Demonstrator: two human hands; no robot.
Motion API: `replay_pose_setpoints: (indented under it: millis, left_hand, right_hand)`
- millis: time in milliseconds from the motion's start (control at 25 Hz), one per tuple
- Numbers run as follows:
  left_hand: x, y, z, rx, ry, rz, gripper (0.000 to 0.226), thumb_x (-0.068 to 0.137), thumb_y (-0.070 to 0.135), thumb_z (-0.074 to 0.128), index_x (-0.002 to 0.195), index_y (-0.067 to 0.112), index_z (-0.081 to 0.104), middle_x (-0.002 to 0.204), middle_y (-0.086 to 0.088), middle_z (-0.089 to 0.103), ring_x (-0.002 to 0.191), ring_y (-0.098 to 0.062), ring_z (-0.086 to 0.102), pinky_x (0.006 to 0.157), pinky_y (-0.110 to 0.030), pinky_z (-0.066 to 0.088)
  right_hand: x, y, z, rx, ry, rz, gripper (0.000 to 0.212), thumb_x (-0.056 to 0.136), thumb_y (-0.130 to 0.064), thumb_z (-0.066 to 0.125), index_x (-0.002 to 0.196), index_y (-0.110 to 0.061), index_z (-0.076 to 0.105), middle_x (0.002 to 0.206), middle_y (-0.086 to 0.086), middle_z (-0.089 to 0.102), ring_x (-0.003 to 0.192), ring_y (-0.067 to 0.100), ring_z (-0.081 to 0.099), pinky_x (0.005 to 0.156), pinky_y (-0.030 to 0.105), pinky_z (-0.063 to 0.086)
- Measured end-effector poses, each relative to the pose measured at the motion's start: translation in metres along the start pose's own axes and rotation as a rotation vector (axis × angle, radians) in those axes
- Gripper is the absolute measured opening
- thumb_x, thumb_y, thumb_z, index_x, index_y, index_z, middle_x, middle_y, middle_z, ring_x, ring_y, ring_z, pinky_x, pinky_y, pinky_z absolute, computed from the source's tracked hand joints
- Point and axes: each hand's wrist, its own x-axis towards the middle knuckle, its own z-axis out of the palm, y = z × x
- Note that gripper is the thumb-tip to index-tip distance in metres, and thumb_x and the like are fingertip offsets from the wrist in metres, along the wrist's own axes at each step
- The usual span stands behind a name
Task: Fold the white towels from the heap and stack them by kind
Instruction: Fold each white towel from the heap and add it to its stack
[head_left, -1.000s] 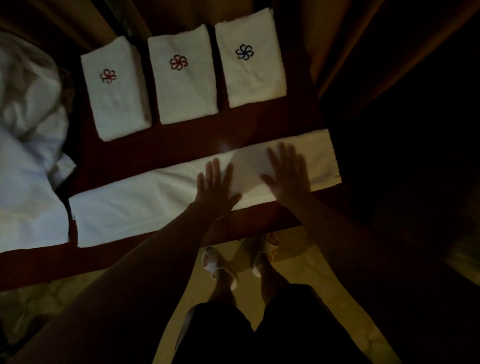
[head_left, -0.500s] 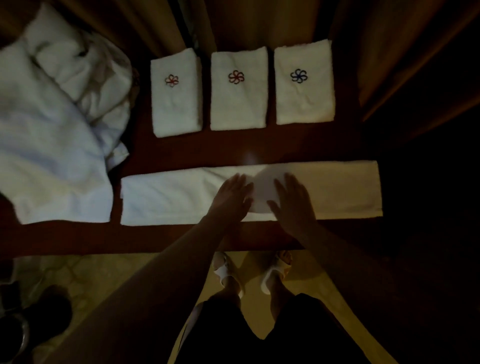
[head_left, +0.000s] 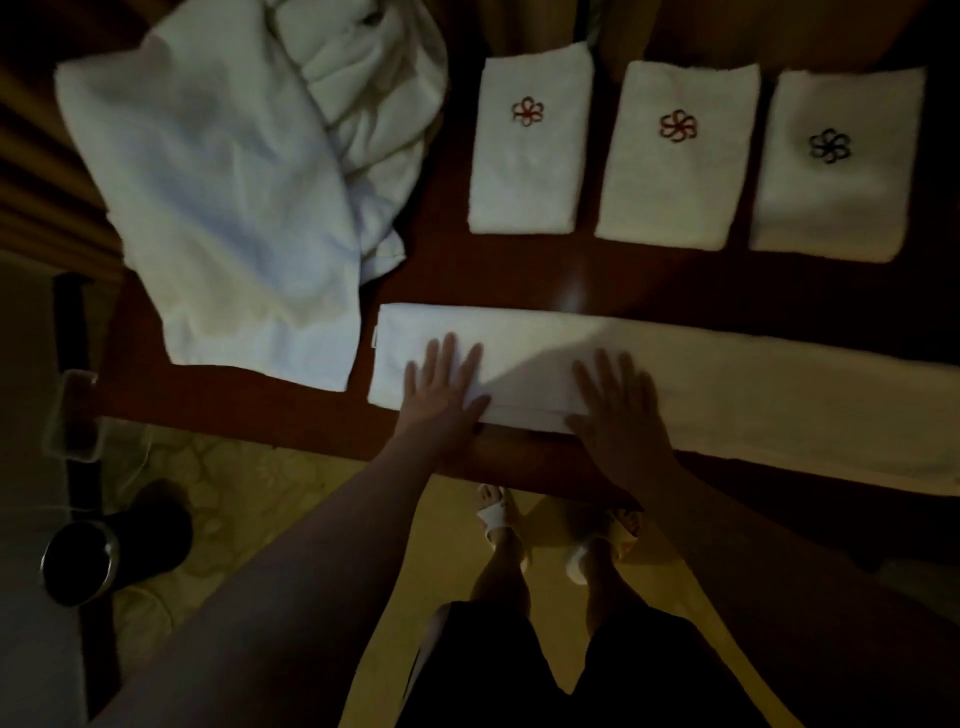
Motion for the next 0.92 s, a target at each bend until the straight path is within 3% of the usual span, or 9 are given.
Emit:
replay_pose_setpoints:
  millis: [120,280,360,440,560,640,720,800,920]
  left_hand:
    - [-0.007,-0.039,0.000,-0.017,-0.022,-0.062,0.077,0.094,0.066,0.024,0.148,0.036,-0.022,0.156,-0.009,-0.028,0.144,-0.030,-0.025,0.118,-0.052,-0.005]
    - [0.002,-0.033,-0.010,-0.010,0.088,-0.059,0.069,0.097,0.061,0.022,0.152,0.021,0.010,0.161,-0.016,-0.002,0.148,-0.031,-0.009,0.120,-0.051,0.000]
    - [0.005,-0.021,-0.013,-0.067,0.106,-0.077,0.073,0.096,0.061,0.029,0.149,0.013,0.019,0.160,-0.019,0.005,0.148,-0.032,-0.001,0.120,-0.049,0.005]
    - [0.009,-0.016,-0.014,-0.154,0.073,-0.115,0.080,0.094,0.063,0.032,0.150,0.008,0.017,0.160,-0.020,0.004,0.148,-0.032,0.001,0.120,-0.047,0.008]
    - [0.011,-0.012,-0.021,-0.151,0.040,-0.137,0.082,0.094,0.058,0.041,0.151,0.007,0.012,0.159,-0.022,0.002,0.148,-0.035,-0.001,0.120,-0.048,0.008]
    - [0.010,-0.001,-0.028,-0.117,0.067,-0.028,0.073,0.095,0.046,0.049,0.151,0.012,0.015,0.160,-0.020,0.002,0.148,-0.035,0.000,0.119,-0.049,0.009]
    - [0.009,0.017,-0.030,-0.075,0.061,0.171,0.066,0.096,0.036,0.050,0.151,0.017,0.018,0.160,-0.016,0.004,0.148,-0.033,0.001,0.119,-0.049,0.013]
    - [0.010,0.044,-0.028,-0.034,0.000,0.327,0.062,0.097,0.032,0.049,0.151,0.019,0.023,0.161,-0.014,0.006,0.148,-0.031,0.002,0.119,-0.047,0.016]
    - [0.010,0.088,-0.022,-0.010,-0.031,0.416,0.058,0.097,0.032,0.048,0.150,0.019,0.028,0.160,-0.014,0.010,0.148,-0.033,0.007,0.117,-0.047,0.017]
  right_hand:
    - [-0.003,-0.003,-0.003,0.010,0.023,0.060,0.075,0.089,-0.064,0.031,0.151,-0.023,0.026,0.158,0.015,0.019,0.145,0.039,0.013,0.115,0.054,0.005]
    - [0.025,-0.039,-0.019,0.125,0.089,0.229,0.052,0.096,-0.040,0.029,0.125,-0.006,0.055,0.139,0.025,0.044,0.129,0.046,0.039,0.108,0.060,0.030]
    - [0.036,-0.062,-0.014,0.107,0.058,0.222,0.051,0.096,-0.032,0.033,0.141,-0.008,0.042,0.149,0.024,0.033,0.137,0.046,0.030,0.111,0.059,0.024]
    - [0.038,-0.077,-0.004,0.046,-0.005,0.177,0.061,0.095,-0.037,0.030,0.151,-0.013,0.023,0.155,0.022,0.020,0.142,0.044,0.019,0.112,0.057,0.017]
    - [0.041,-0.076,-0.006,0.047,-0.052,0.174,0.065,0.093,-0.043,0.028,0.150,-0.013,0.026,0.154,0.022,0.023,0.141,0.044,0.022,0.110,0.059,0.022]
    - [0.042,-0.067,-0.014,0.102,-0.068,0.121,0.059,0.094,-0.035,0.034,0.147,-0.011,0.034,0.152,0.023,0.027,0.139,0.044,0.027,0.107,0.059,0.030]
    - [0.033,-0.052,-0.019,0.189,-0.017,0.119,0.051,0.091,-0.027,0.037,0.134,-0.005,0.052,0.141,0.027,0.044,0.128,0.046,0.044,0.096,0.058,0.045]
    - [0.008,-0.028,-0.025,0.243,0.023,0.278,0.043,0.093,-0.022,0.043,0.129,-0.003,0.056,0.137,0.026,0.049,0.124,0.045,0.048,0.092,0.054,0.049]
    - [-0.033,0.015,-0.031,0.264,-0.008,0.546,0.043,0.096,-0.017,0.047,0.137,-0.007,0.045,0.144,0.019,0.038,0.130,0.038,0.037,0.097,0.050,0.043]
